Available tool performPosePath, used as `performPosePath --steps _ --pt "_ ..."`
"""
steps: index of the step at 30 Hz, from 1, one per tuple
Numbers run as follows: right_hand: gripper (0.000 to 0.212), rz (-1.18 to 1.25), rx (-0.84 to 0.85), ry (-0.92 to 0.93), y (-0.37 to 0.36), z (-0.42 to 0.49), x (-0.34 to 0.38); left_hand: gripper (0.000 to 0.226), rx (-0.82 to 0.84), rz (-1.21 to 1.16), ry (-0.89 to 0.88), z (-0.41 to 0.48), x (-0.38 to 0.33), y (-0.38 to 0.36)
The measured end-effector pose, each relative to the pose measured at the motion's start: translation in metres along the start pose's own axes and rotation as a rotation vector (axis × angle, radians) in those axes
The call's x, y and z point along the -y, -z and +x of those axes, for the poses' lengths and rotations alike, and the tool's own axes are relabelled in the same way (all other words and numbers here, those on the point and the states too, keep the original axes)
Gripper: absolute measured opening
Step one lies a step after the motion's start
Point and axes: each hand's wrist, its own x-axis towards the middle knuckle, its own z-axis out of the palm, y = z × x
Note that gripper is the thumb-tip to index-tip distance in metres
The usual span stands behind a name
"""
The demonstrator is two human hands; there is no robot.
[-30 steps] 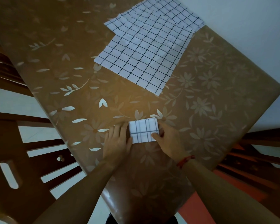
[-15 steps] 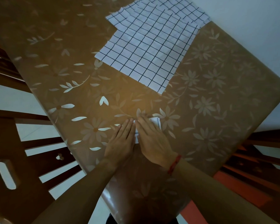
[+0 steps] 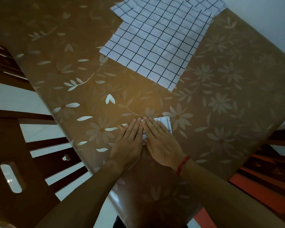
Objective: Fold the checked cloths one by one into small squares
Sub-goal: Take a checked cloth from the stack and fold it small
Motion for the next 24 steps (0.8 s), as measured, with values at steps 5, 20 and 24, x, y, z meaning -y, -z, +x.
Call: performPosePath --steps 5,20,24 --pt "0.058 -0.008 0.017 -0.018 0.005 -0.003 -0.008 0.055 0.003 -0.008 0.012 0.001 0.000 0.001" --pt "0.063 -0.086 0.116 -0.077 0.024 -0.027 -0.051 0.054 0.096 -0.067 0.056 0.005 -0.003 0.010" --pt "0.063 -0.066 0.129 -0.094 0.031 -0.025 -0.047 0.054 0.140 -0.093 0.070 0.008 -0.004 0.017"
